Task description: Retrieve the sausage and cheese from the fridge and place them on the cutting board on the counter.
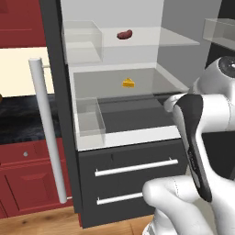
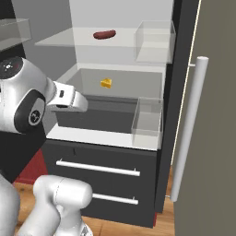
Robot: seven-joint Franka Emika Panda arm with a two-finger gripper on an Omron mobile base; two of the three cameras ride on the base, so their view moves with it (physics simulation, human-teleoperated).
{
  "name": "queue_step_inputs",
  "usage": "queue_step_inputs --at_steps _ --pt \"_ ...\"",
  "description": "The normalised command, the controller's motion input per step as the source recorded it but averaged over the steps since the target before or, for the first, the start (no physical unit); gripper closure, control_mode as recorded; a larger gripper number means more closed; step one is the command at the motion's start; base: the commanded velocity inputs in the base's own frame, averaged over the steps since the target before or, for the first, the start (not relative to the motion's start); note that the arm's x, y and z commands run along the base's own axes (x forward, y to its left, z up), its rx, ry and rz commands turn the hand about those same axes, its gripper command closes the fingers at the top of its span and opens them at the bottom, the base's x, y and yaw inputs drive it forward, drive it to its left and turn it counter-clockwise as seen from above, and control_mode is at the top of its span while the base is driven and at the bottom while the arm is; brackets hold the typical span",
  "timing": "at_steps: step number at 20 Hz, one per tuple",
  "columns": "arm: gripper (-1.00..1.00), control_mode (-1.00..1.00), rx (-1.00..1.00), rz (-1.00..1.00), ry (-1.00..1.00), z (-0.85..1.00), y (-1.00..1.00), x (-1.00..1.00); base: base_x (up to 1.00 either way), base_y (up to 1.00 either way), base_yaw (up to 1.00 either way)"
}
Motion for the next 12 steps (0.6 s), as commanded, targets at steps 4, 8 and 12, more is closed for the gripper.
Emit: queue_step_inputs --at_steps 4,8,12 --pt "-1.0 -1.0 -0.05 0.05 -0.03 0.25 0.0 -0.54 0.0 0.0 0.0" --pt "-1.0 -1.0 0.0 0.16 0.0 -0.11 0.12 0.12 0.0 0.0 0.0" --pt "-1.0 -1.0 0.0 0.1 -0.01 -0.14 0.11 0.72 0.0 0.0 0.0"
